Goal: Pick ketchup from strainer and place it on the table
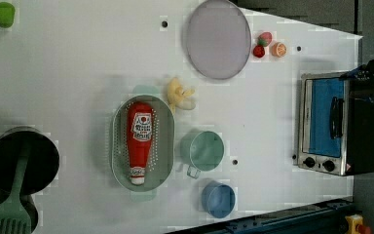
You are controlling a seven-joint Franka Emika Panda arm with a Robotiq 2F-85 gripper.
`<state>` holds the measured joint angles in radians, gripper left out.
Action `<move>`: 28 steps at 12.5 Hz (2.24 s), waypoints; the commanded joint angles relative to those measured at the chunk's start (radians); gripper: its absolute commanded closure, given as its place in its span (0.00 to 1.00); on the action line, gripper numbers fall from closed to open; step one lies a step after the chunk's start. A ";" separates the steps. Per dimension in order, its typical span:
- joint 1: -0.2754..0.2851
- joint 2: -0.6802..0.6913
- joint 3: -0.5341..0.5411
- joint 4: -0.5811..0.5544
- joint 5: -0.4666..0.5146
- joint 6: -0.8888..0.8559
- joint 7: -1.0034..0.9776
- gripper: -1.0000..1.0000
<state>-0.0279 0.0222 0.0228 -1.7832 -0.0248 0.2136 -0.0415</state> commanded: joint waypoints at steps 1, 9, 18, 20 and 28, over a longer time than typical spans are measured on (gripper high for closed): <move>-0.099 -0.241 0.042 -0.099 0.039 -0.134 0.159 0.21; -0.080 -0.180 0.310 -0.098 0.039 -0.125 0.159 0.00; -0.072 -0.062 0.649 -0.146 0.037 0.043 0.170 0.00; -0.070 -0.035 0.707 -0.204 0.037 0.124 0.170 0.00; -0.068 0.153 0.797 -0.457 -0.114 0.630 0.171 0.00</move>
<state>-0.0744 0.1761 0.8354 -2.2402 -0.1175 0.7944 0.0875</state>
